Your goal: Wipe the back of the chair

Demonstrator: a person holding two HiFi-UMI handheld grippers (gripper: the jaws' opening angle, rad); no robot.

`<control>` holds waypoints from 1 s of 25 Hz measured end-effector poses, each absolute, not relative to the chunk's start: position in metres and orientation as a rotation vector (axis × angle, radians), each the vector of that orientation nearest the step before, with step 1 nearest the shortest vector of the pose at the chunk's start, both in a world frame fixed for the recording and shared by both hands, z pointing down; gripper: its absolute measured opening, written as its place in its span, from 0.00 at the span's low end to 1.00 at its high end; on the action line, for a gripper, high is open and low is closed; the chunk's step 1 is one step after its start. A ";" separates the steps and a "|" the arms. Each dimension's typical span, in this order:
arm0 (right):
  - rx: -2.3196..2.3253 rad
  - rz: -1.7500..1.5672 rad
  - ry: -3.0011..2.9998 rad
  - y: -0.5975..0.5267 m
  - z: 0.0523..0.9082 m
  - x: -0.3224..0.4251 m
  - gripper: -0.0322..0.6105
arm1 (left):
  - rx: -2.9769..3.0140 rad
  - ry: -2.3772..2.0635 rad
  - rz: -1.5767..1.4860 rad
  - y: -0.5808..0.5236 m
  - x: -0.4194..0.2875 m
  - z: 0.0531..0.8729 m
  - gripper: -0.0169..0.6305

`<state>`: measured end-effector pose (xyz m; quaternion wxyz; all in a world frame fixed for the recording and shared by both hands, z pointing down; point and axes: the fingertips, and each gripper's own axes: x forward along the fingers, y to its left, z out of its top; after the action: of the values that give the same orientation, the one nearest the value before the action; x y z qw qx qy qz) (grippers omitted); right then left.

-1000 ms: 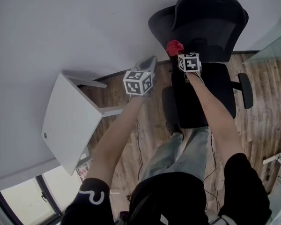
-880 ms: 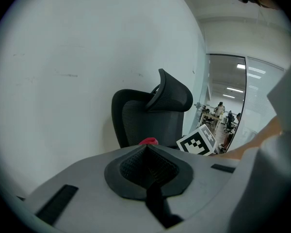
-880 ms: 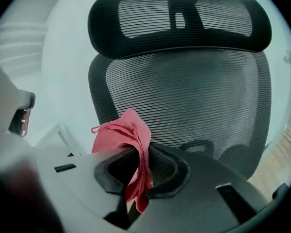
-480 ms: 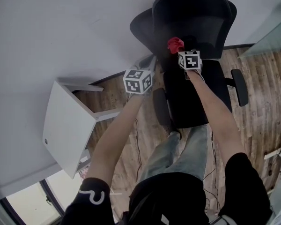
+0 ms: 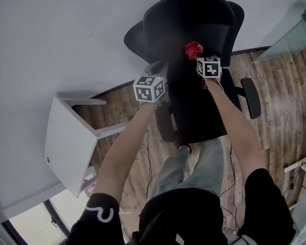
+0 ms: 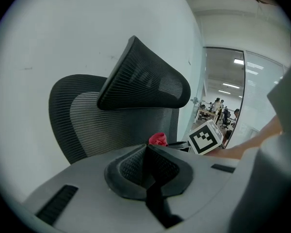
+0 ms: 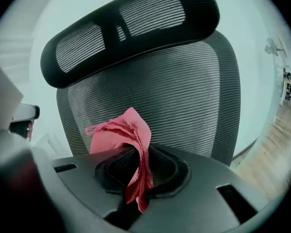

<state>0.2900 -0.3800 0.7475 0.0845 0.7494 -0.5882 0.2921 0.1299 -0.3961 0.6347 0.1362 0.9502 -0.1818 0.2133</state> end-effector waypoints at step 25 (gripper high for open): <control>2.439 0.857 -1.518 -0.278 0.718 0.465 0.16 | 2.757 -0.416 0.600 -0.339 0.241 0.634 0.06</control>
<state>0.4648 -0.2778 0.7180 0.0718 0.8115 -0.5051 0.2850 0.2410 -0.3386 0.6335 0.1442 0.9566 -0.1442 0.2081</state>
